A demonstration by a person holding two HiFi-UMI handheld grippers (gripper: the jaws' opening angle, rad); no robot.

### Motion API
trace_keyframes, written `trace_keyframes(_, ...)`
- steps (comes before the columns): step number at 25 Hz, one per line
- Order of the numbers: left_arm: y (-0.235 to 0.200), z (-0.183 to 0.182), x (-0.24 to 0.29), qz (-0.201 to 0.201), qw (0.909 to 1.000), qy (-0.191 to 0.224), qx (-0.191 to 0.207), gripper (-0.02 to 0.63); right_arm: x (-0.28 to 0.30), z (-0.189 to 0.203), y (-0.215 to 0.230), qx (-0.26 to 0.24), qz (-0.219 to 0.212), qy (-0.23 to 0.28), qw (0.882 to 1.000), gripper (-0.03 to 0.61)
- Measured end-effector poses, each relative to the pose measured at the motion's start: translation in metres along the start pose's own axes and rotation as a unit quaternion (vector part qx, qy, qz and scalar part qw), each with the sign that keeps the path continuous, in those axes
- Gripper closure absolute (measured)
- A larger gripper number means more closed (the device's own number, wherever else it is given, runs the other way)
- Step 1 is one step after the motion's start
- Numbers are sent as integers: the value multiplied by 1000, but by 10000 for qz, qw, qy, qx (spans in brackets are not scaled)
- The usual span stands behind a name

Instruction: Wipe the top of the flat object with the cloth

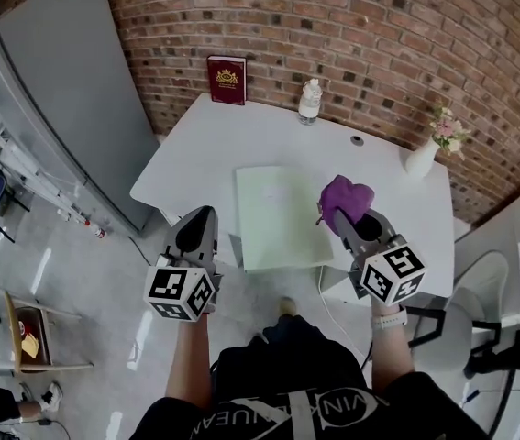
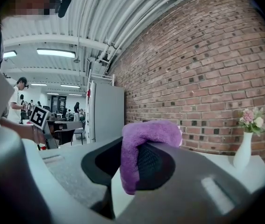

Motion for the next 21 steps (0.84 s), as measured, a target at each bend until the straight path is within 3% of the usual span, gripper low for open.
trace_keyframes(21,-2,27,-21,-90,9995,-300,-97,592,-4,32,-19,285,-176,-238,9992,517)
Point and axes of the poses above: the fingertips, and each gripper's own axes: x forward along the fingers, y to its right, z out of its underside, the point moved 9 cm from there along -x, backward along the fingers, and after that the axes turned 10 degrees about -z, right-handed, at the moved point
